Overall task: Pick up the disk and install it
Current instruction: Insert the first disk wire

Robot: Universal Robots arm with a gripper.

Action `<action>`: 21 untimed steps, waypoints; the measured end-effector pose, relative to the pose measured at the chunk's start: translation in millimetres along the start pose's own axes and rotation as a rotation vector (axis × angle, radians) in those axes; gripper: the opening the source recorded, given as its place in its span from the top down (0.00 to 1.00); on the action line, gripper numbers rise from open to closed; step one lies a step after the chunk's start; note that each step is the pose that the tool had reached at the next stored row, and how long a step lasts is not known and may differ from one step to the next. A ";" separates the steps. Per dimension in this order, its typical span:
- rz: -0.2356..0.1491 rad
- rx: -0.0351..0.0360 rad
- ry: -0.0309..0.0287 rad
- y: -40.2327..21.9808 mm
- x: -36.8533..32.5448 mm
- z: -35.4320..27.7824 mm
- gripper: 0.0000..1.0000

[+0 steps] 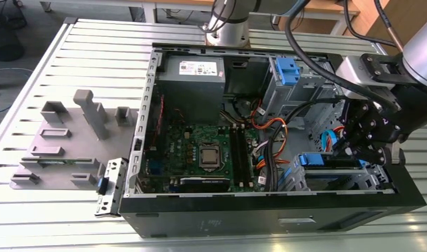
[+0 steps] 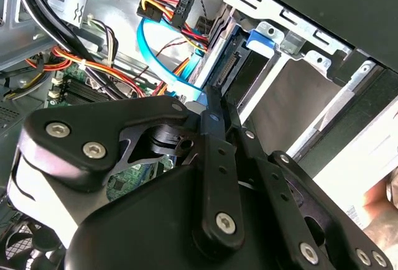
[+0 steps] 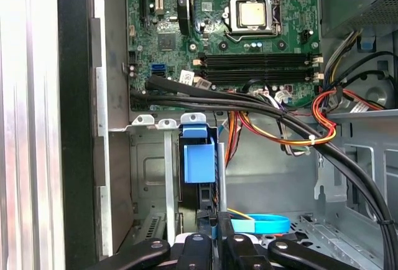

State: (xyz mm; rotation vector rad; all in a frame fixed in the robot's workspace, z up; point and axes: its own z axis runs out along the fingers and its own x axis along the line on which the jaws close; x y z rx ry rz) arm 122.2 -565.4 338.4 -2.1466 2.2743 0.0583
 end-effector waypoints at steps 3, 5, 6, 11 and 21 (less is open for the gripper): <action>0.000 0.0000 0.0002 -0.2 0.0 0.1 0.84; 0.000 0.0000 -0.0002 -0.3 -0.1 0.9 0.84; 0.000 0.0000 -0.0001 -0.3 0.0 1.2 0.84; 0.000 0.0000 0.0001 -0.3 0.0 1.2 0.84; 0.000 0.0000 0.0001 -0.3 0.0 3.1 0.84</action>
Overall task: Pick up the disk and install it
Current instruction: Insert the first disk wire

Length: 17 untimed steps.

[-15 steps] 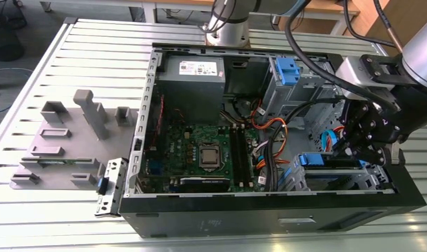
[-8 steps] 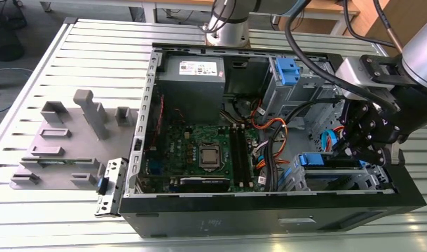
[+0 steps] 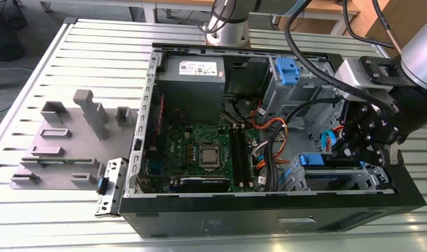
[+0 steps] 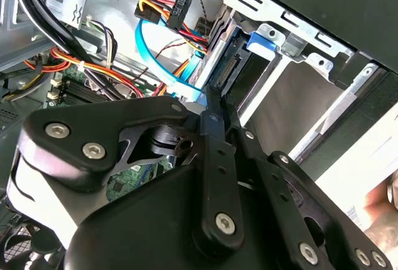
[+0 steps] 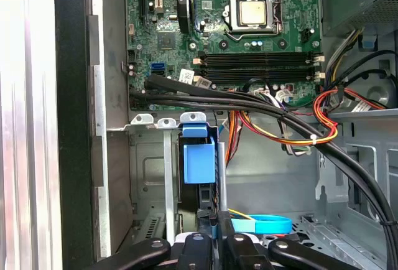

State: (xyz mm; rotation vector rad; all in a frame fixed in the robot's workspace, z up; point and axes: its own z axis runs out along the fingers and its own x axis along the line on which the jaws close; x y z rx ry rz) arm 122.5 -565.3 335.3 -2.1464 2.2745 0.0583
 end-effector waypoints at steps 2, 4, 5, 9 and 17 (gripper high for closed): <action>0.000 0.0000 0.0002 0.0 0.0 0.0 0.84; 0.000 0.0001 0.0001 0.0 0.0 0.0 0.84; 0.000 0.0001 0.0000 0.0 0.0 0.2 0.84; 0.000 0.0001 0.0001 0.0 0.1 2.0 0.84; 0.000 0.0001 0.0004 -0.1 0.1 4.5 0.84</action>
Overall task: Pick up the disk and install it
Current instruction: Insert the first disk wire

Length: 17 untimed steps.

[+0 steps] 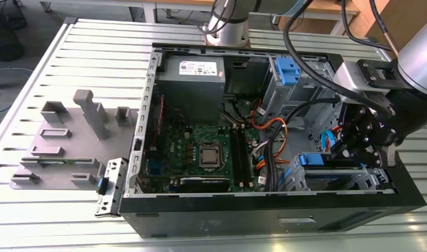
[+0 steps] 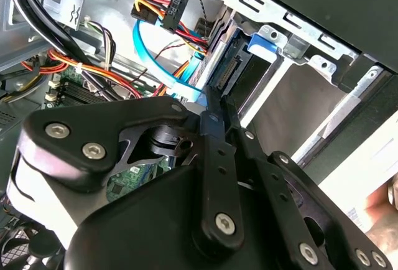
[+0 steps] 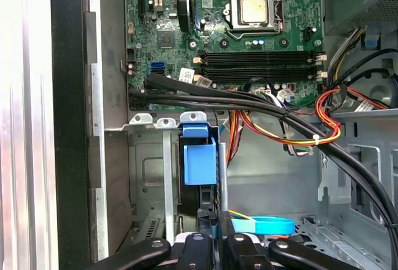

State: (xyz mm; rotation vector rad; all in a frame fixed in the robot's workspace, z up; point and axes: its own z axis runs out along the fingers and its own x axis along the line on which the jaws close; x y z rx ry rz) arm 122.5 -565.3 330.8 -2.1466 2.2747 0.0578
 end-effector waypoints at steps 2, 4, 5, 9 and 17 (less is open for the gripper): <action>0.000 0.0000 -0.0003 0.0 0.0 0.3 0.84; 0.000 0.0000 0.0000 0.0 0.1 1.3 0.84; 0.000 0.0000 0.0001 0.0 0.1 1.3 0.84; 0.000 -0.0001 -0.0004 0.0 0.1 1.7 0.84; 0.000 -0.0001 -0.0005 0.0 0.1 1.8 0.76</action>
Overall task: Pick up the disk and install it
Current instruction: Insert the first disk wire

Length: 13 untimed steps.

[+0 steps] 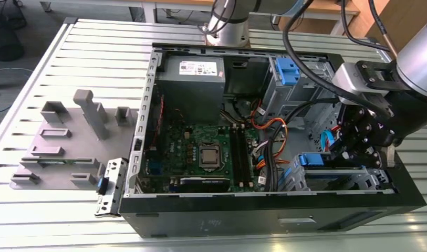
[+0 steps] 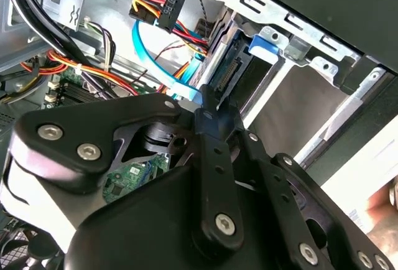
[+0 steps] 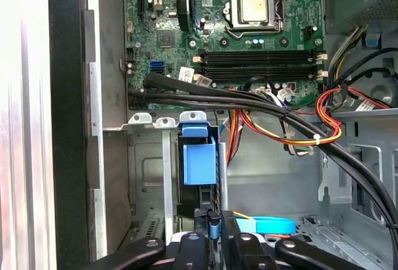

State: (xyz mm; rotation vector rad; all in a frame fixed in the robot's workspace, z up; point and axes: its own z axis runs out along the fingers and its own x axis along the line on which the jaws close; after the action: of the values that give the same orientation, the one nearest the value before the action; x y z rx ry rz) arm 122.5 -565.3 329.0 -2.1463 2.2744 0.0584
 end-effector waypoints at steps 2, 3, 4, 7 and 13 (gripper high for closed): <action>0.000 0.0000 0.0001 0.0 0.0 0.0 0.76; 0.000 0.0000 0.0001 0.0 0.0 -0.2 0.76; 0.000 0.0000 0.0001 0.0 0.0 -0.8 0.76; 0.000 0.0000 0.0000 0.1 -0.2 -4.6 0.76; 0.000 0.0000 0.0000 0.3 -0.5 -15.3 0.76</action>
State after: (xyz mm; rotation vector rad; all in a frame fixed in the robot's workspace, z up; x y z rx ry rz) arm 122.5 -565.3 344.4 -2.1463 2.2744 0.0584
